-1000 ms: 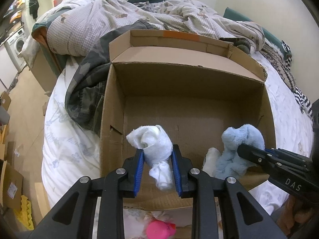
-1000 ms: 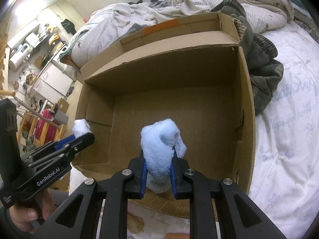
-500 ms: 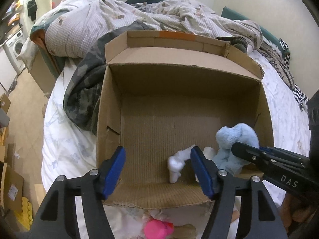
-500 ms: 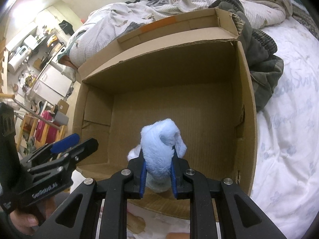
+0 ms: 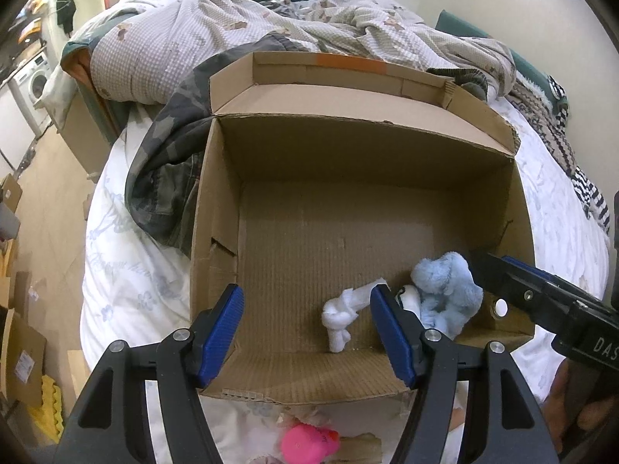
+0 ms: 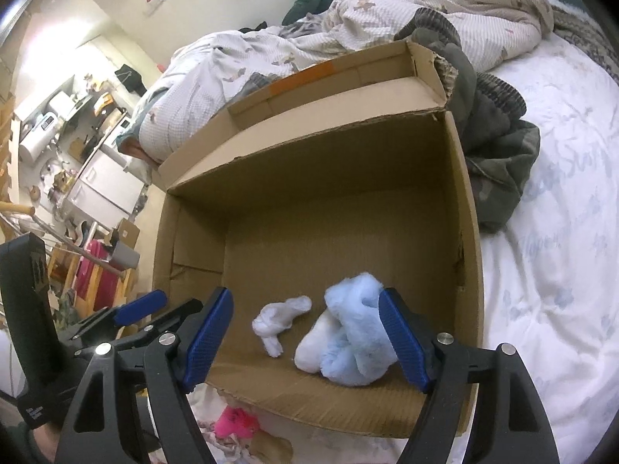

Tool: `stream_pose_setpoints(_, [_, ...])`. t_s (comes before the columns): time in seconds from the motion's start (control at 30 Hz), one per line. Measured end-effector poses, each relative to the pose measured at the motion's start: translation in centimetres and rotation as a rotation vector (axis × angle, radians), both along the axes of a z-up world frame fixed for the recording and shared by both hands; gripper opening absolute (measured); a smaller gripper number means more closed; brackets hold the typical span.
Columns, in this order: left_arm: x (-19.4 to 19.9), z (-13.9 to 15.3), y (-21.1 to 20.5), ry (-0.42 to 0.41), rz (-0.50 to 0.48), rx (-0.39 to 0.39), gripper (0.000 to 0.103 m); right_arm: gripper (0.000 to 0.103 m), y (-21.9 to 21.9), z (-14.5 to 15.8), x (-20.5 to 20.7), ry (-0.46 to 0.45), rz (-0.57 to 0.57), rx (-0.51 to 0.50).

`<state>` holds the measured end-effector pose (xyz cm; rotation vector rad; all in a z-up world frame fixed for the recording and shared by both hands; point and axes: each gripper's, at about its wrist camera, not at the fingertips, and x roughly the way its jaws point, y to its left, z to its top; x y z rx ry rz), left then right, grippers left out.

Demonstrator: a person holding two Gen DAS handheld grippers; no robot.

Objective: Organize soft objects
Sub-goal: 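Withdraw both tools from the box toward the remaining items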

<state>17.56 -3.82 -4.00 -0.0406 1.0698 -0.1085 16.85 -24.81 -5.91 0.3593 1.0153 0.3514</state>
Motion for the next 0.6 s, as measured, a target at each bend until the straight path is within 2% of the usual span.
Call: stream_pose_setpoints(0.6, [-1.0,0.7,0.9,-0.018,0.029,0.018,0.065,0.082,-0.5,0.4,-0.3,0.004,-0.03,-0.016])
